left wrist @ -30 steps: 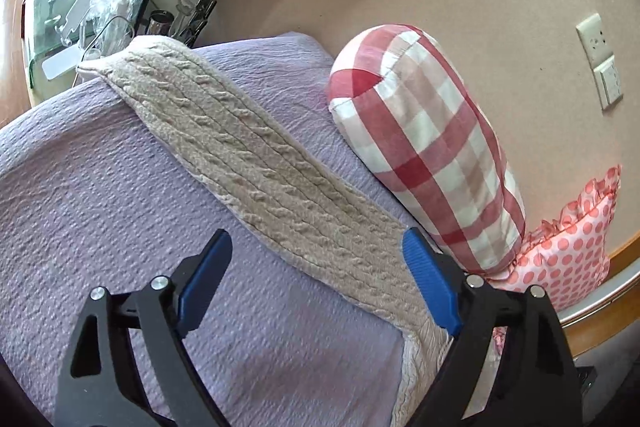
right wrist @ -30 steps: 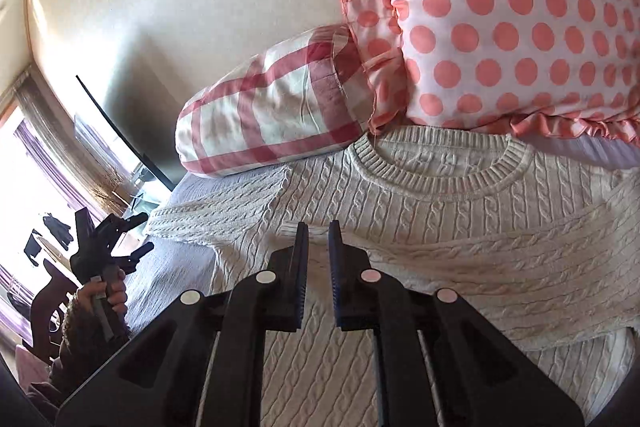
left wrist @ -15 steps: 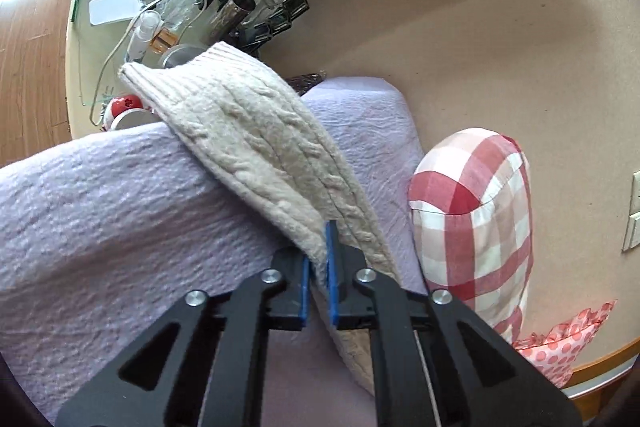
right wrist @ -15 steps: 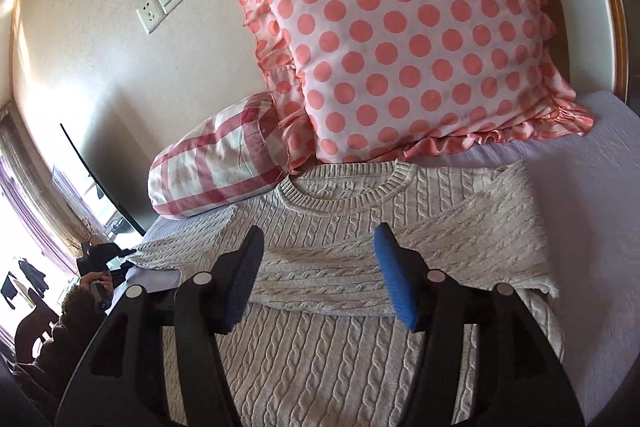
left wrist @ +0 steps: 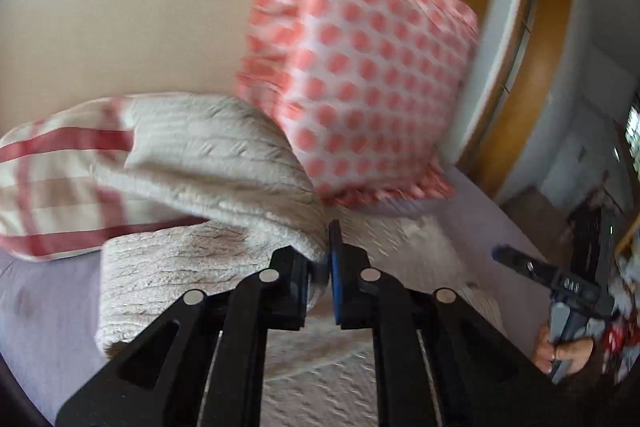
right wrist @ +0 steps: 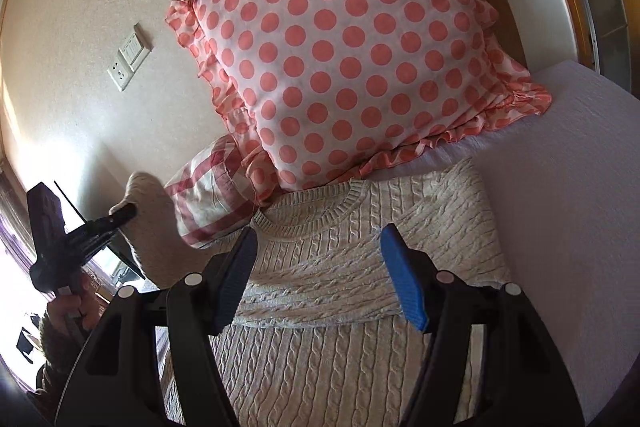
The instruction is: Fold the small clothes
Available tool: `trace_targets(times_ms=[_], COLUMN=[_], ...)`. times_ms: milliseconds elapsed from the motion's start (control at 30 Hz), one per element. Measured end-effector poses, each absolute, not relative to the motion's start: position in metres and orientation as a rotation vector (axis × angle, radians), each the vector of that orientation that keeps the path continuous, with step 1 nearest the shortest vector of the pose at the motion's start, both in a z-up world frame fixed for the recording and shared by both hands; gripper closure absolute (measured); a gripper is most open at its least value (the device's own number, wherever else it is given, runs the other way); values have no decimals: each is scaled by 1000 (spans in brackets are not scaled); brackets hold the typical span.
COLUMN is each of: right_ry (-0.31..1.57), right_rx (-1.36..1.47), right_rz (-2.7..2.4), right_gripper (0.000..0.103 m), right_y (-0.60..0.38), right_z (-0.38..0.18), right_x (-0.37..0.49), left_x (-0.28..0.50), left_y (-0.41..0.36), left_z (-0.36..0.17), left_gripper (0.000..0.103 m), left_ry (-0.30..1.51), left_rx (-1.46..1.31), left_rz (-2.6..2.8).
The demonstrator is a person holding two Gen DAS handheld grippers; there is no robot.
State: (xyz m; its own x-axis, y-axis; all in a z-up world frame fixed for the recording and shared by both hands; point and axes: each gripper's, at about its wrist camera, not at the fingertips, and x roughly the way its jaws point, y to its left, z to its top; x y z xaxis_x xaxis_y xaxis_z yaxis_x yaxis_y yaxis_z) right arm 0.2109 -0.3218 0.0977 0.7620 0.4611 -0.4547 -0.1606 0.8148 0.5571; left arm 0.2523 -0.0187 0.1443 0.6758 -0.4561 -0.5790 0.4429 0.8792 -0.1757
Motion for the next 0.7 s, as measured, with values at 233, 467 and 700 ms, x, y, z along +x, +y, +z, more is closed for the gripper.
trace_targets(times_ms=[233, 467, 700], right_ry=[757, 885, 839], right_rx=[540, 540, 493], right_rz=[316, 117, 16], right_gripper=[41, 65, 65], right_y=[-342, -359, -369], right_z=[75, 42, 39], right_x=[229, 266, 269], left_x=[208, 163, 134], left_y=[-57, 59, 133], left_z=[85, 91, 71], left_gripper=[78, 54, 49], left_ry=[730, 757, 825], left_rx=[126, 12, -135], left_rz=[-539, -321, -241])
